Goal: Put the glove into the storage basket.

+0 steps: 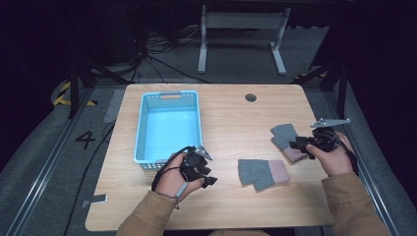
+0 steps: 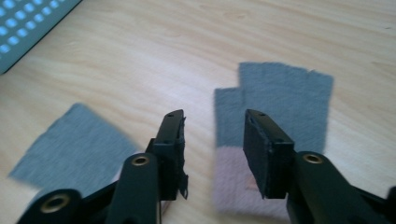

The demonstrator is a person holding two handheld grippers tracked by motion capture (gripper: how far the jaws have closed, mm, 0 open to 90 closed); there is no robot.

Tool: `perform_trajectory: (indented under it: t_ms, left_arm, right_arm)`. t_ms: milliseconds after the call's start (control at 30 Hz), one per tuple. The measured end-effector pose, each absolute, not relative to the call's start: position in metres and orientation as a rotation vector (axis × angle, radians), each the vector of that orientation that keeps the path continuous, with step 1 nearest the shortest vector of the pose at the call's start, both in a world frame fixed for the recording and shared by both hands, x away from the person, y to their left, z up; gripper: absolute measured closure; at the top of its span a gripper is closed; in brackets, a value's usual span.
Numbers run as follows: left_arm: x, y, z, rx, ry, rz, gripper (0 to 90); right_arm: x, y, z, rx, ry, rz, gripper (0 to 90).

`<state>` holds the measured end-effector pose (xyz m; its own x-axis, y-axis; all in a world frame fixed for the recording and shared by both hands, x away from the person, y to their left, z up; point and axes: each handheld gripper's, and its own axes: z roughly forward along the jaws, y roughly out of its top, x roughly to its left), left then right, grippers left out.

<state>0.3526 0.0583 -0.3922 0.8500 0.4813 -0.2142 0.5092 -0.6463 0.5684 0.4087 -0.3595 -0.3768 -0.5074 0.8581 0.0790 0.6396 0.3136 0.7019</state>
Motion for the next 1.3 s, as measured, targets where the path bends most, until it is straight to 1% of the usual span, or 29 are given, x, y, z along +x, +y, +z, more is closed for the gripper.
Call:
perform_trajectory:
  t_ms: [167,333,567,800,1133,1233,1300]
  left_arm:
    - [0.349,0.065,-0.393,2.374,0.743,-0.051,58.2]
    - [0.346,0.073,-0.394,2.367,0.773,-0.047,58.1]
    - [0.344,0.077,-0.396,2.361,0.792,-0.045,58.0]
    - [0.345,0.076,-0.397,2.369,0.789,-0.047,57.9]
    - [0.346,0.073,-0.398,2.373,0.787,-0.054,57.4]
    - [0.346,0.073,-0.398,2.373,0.787,-0.053,57.4]
    - [0.346,0.073,-0.398,2.373,0.787,-0.053,57.4]
  right_arm:
    - [0.425,-0.363,-0.386,1.384,2.233,0.942,54.5]
    - [0.44,-0.364,-0.398,1.409,2.222,0.881,53.1]
    - [0.454,-0.362,-0.414,1.434,2.221,0.791,52.3]
    - [0.459,-0.363,-0.425,1.461,2.227,0.73,52.7]
    - [0.461,-0.362,-0.433,1.462,2.251,0.665,56.0]
    - [0.462,-0.362,-0.434,1.466,2.253,0.663,59.0]
    - [0.462,-0.362,-0.435,1.468,2.259,0.662,63.5]
